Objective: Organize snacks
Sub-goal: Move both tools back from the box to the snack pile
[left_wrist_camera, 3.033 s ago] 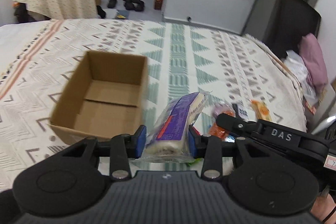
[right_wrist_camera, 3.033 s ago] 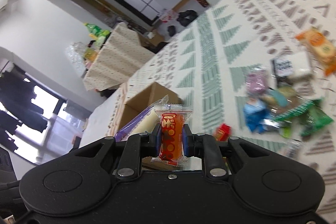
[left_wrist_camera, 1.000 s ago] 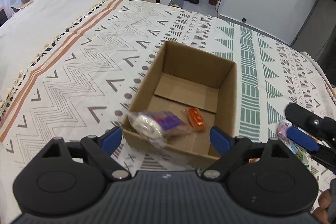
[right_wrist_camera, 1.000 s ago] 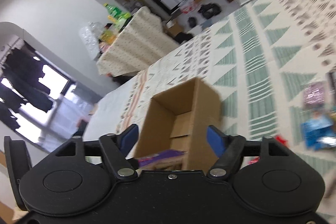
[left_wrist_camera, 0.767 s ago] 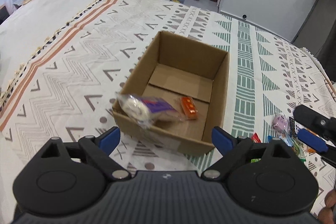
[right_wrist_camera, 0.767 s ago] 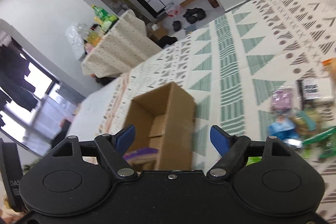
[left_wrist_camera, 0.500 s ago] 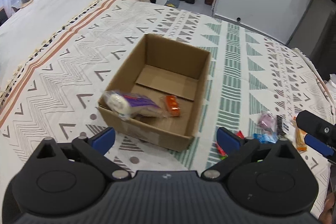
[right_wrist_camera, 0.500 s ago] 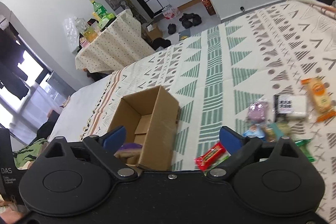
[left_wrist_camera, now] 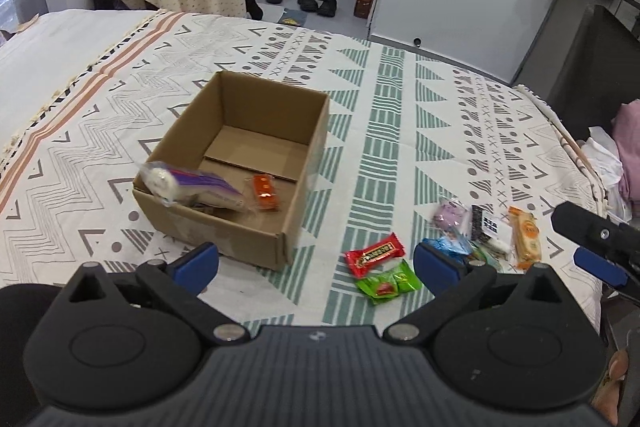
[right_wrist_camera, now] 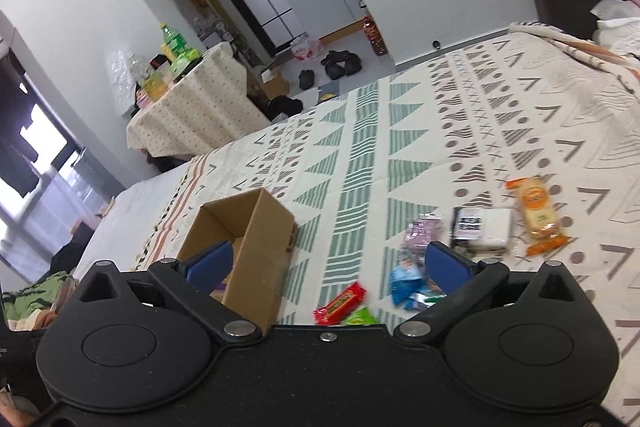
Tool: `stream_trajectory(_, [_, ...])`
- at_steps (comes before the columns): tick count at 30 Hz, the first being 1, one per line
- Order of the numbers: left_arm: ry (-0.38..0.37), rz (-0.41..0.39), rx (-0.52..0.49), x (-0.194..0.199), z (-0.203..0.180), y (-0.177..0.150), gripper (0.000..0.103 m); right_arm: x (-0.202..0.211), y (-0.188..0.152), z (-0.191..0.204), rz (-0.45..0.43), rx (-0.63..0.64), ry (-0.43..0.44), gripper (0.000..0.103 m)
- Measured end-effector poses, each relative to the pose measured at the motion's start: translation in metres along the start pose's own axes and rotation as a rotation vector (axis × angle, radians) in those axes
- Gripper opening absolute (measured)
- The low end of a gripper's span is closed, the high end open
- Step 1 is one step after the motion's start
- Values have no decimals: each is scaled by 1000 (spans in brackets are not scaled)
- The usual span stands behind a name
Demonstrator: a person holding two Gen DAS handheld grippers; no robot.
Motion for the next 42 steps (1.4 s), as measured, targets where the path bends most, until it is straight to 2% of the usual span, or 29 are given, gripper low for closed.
stream_trajectory(11, [6,46,10,-7,-24,-17,103,13,-9,-40,10,-61,-20,103])
stream_trajectory(22, [-33,75,-24,-23,-56,-34,103,22,-20,-71,19,-131,-41,103])
stream_trajectory(29, [-64,102,-9,-38,-67,-40,102,20,-26,-91,48,-190,-91,102])
stream_trajectory(32, [-71,108,1,-45,-71,-43,100,16,-27,-101,58,-234,-97,99])
stream_trajectory(37, [-83,116,28,-59,-74,-45,97,6,-31,-119,89,-341,-78,86])
stream_trajectory(42, [-88,151,68,-82,-74,-46,87,-12,-37,-132,139,-426,-48,77])
Point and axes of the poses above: each gripper's, at about its wrist camera, not at the fingertips, and x roughly against the way its jaws point, z to its left, y to its top, the point moved 1 cm from there along -x, roughly the way its jaws point, and after that the axes turned 3 degrees about z, right-handed, at the moved point
